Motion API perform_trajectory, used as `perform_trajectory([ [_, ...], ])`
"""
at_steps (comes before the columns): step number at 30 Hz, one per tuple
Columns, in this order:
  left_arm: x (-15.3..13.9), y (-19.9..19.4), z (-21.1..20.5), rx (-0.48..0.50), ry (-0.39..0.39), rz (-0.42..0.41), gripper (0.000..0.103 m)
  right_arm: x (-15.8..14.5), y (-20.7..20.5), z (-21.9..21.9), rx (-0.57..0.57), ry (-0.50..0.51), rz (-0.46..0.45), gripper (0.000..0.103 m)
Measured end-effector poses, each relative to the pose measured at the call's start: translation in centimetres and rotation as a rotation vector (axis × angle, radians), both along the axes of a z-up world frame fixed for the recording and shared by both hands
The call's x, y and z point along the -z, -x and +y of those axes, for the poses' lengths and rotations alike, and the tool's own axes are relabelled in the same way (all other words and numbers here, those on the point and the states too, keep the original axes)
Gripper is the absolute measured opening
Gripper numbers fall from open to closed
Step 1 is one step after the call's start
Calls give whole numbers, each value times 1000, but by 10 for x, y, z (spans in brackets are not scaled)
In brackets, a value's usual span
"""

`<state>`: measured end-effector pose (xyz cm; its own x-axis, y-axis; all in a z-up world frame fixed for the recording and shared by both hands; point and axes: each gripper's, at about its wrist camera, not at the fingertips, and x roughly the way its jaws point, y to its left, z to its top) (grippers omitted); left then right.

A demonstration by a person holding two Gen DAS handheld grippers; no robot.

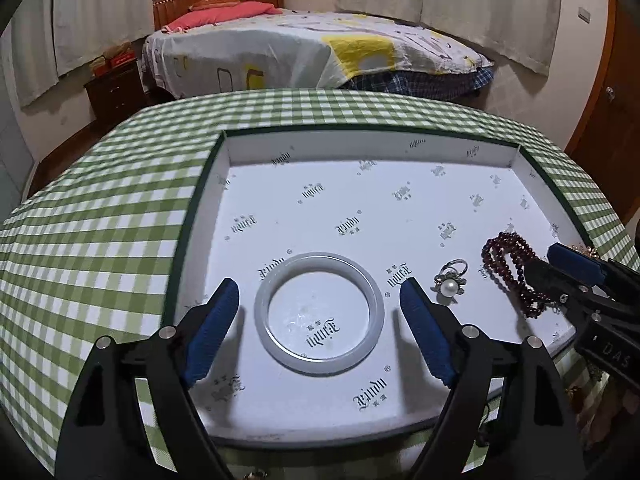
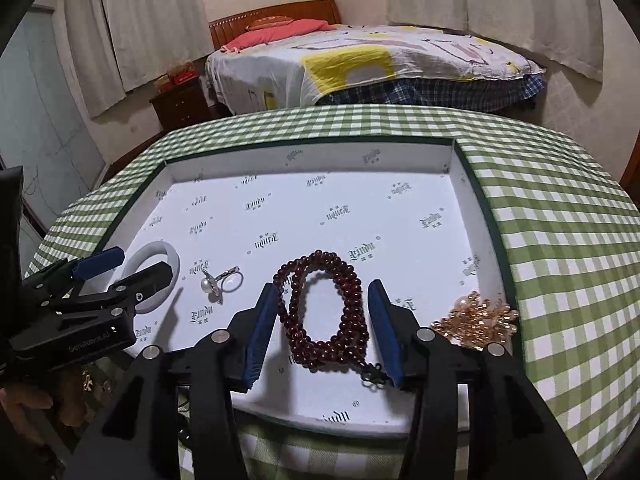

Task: Organize jewelry
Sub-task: 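Place the white bangle in the tray with the left tool while the right tool drops the bead strand there, then grasp the red knotted tassel with the left tool while the right tool grasps the gold-charm red tassel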

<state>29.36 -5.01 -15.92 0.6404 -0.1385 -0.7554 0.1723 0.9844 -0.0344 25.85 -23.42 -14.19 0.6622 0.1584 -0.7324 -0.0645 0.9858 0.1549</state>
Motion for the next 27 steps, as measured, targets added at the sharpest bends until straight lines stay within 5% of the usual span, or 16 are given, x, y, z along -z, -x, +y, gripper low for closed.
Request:
perform_trajectory([
  [14,-39,71,4,-16,-18,-127,85,-23,61,-12,27,-8,-30,47],
  [27,-24,152,19,-74,-2,-103,85,8,120,-2,-15,27,42,37],
])
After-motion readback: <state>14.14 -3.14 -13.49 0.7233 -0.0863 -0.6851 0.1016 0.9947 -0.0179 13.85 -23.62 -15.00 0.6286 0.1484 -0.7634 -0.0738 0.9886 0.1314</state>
